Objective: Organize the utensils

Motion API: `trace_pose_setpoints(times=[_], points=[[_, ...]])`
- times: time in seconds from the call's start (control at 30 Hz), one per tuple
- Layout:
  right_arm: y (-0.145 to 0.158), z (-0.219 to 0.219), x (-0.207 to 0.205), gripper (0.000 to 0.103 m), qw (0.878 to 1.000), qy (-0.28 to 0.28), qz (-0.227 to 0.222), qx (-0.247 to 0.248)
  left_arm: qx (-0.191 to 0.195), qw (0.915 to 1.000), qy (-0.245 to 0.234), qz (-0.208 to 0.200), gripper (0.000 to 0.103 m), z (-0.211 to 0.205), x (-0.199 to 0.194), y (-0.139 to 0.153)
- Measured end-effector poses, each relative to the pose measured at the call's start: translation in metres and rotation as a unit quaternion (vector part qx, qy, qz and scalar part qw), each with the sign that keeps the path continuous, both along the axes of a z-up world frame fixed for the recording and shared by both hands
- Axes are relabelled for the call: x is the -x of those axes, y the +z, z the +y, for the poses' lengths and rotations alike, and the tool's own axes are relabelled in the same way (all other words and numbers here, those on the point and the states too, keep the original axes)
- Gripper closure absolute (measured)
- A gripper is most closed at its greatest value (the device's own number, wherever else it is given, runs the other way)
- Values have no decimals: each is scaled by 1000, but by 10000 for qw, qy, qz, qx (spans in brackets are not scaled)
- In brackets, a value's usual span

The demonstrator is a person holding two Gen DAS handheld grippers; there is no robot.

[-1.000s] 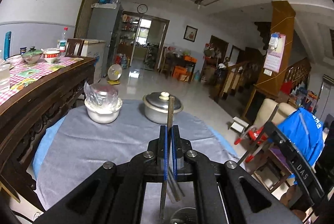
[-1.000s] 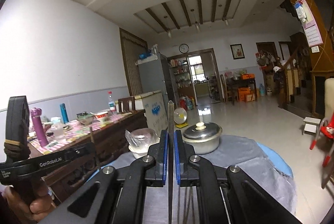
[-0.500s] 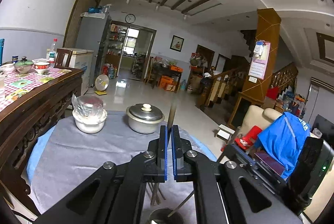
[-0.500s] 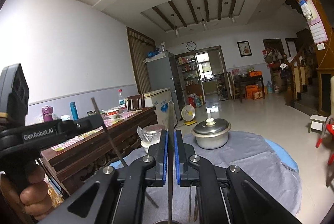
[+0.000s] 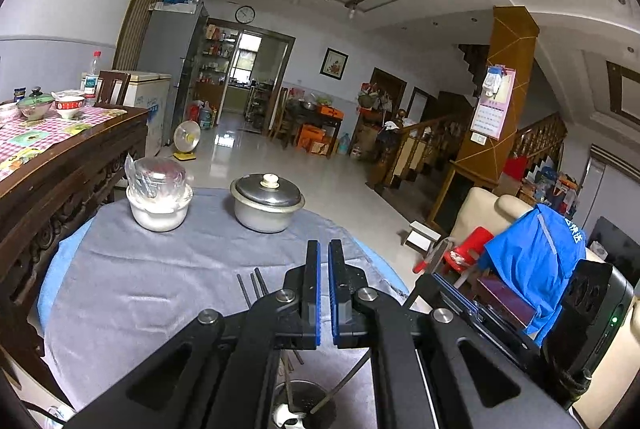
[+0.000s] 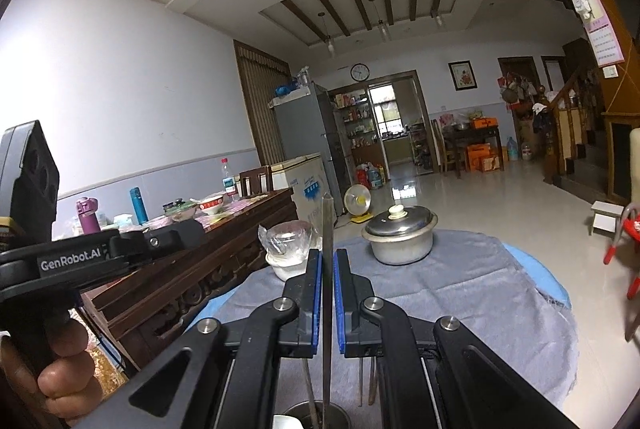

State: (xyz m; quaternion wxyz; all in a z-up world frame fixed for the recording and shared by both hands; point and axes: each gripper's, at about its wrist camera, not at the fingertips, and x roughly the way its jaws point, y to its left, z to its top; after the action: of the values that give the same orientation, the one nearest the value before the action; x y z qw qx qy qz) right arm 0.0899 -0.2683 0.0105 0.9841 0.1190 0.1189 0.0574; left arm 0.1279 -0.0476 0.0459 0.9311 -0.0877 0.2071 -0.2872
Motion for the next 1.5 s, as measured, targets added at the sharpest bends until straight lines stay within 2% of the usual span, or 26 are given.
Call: trace_pose_setpoints(times=[0.17, 0.33, 0.53, 0.7, 0.87, 0.93, 1.0, 1.07, 1.2, 1.27, 1.5], points=[[-12, 2, -8, 96, 9995, 79, 306, 38, -48, 9998, 149, 128, 100, 4, -4, -6], [-23, 1, -16, 96, 9978, 180, 643, -17, -337, 9982, 334, 363, 100, 5, -13, -21], [-28, -6, -17, 94, 9964, 221, 786, -232, -725, 9926, 739, 628, 100, 9, -24, -38], [-27, -10, -15, 78, 9966, 70, 763, -317, -984, 9859, 1074, 820, 99, 16, -34, -48], [-28, -10, -17, 78, 9963, -12, 807, -310, -1383, 9766, 1416, 836, 81, 19, -37, -59], [-29, -10, -17, 78, 9960, -27, 840, -305, -1504, 9739, 1504, 797, 80, 18, -35, -60], [-31, -8, -18, 78, 9958, -29, 863, -302, -1581, 9721, 1552, 768, 75, 19, -34, -61], [-32, -8, -18, 78, 9955, -45, 904, -286, -1639, 9704, 1618, 720, 61, 20, -32, -60], [-36, -8, -19, 78, 9947, -64, 980, -314, -1813, 9649, 1804, 591, 57, 21, -30, -60], [-39, -9, -20, 78, 9940, -72, 1035, -353, -1815, 9645, 1825, 592, 54, 22, -31, -61], [-47, -17, -25, 78, 9911, -149, 1236, -478, -1860, 9625, 1873, 632, 53, 23, -32, -63]])
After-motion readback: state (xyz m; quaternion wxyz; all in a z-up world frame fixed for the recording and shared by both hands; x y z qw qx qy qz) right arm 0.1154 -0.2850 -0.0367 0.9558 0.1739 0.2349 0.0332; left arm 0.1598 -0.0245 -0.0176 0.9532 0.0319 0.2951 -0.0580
